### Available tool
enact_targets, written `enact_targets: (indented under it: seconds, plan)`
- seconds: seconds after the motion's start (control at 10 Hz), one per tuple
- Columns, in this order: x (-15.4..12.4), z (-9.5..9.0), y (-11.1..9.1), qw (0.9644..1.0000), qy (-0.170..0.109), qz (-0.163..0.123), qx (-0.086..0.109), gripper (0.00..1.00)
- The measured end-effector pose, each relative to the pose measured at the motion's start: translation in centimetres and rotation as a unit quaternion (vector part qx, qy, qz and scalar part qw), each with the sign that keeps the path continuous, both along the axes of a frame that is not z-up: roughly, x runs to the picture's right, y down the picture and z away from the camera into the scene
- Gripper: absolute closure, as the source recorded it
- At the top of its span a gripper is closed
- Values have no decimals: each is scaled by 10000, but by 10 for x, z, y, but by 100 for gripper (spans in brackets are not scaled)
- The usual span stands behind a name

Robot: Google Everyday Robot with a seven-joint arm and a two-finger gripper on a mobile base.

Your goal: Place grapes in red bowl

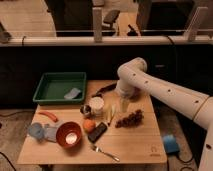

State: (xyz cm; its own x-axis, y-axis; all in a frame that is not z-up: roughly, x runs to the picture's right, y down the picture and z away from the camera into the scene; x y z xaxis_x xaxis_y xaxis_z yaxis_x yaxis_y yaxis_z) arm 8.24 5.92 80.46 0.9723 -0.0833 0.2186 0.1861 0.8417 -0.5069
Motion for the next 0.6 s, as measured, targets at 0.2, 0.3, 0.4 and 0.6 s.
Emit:
enact_targets:
  seconds: [0.2, 0.3, 0.4, 0.6]
  plan:
    - [-1, 9, 0, 10000, -58, 16, -31, 20]
    - [0, 14, 1, 9999, -87, 54, -55, 20]
    - [0, 19, 3, 9999, -108, 83, -82, 20]
    - [-2, 30, 6, 9997, -173, 139, -141, 20]
